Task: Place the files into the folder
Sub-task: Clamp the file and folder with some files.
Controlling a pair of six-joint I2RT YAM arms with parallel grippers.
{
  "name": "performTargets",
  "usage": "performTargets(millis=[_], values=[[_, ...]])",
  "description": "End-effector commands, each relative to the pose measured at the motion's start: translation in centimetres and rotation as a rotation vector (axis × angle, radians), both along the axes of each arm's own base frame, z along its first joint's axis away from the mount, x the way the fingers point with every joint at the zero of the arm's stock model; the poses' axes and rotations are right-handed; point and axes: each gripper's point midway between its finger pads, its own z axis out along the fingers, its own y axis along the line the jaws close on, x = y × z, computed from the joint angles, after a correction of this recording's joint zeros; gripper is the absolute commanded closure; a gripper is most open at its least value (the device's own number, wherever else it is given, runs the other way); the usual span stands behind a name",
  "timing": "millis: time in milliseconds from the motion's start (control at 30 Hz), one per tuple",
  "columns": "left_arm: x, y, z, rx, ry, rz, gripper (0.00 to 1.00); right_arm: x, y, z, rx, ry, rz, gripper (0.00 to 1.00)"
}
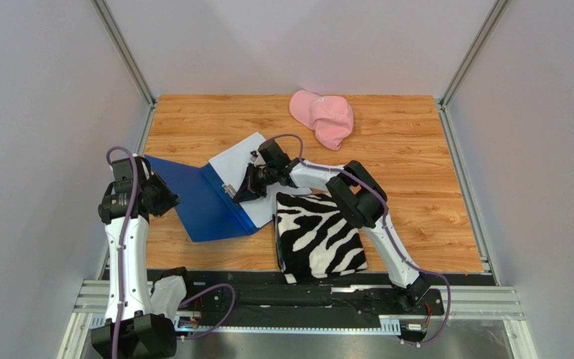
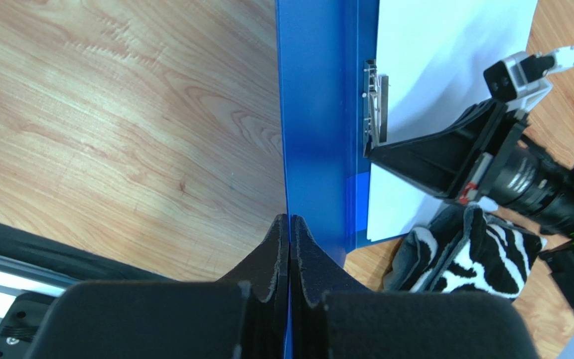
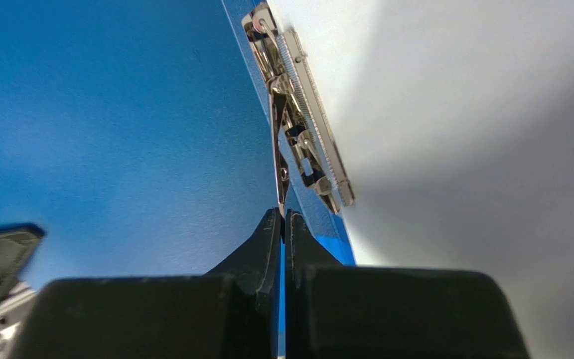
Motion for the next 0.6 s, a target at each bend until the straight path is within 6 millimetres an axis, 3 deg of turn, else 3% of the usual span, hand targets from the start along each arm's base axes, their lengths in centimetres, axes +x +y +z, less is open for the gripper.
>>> performTargets(millis=[0,167,333,500,533,567], values=[[0.6,1.7,1.8,0.074,-0.065,0.064,1.00,-0.9,-2.8,-7.5,-0.202,-0.141,-0.026,1.00],[0.2,1.6,1.4,0.079,-0.064,0.060,1.00,-1.2,-3.8,-10.7,-0.289,-0.256,-0.042,1.00],[0.1,1.9,1.6,0.091,-0.063,0.070,1.00,-1.8,-5.6,-13.7,-0.363,-0.239,-0.049,1.00],[0.0,2.5,1.7,0.123,-0.053,0.076,1.00,-2.4,-6.9,-14.2,-0.388,-0.243,-0.039,1.00],[0.0,2.6,1.8,0.137,-0.055,0.070,1.00,-3.2,-8.1,-15.1,-0.412,-0.220,-0.040,1.00],[0.1,2.7,1.9,0.143,-0.052,0.067,1.00,-3.0,-7.7,-14.8,-0.385,-0.232,-0.045,1.00]])
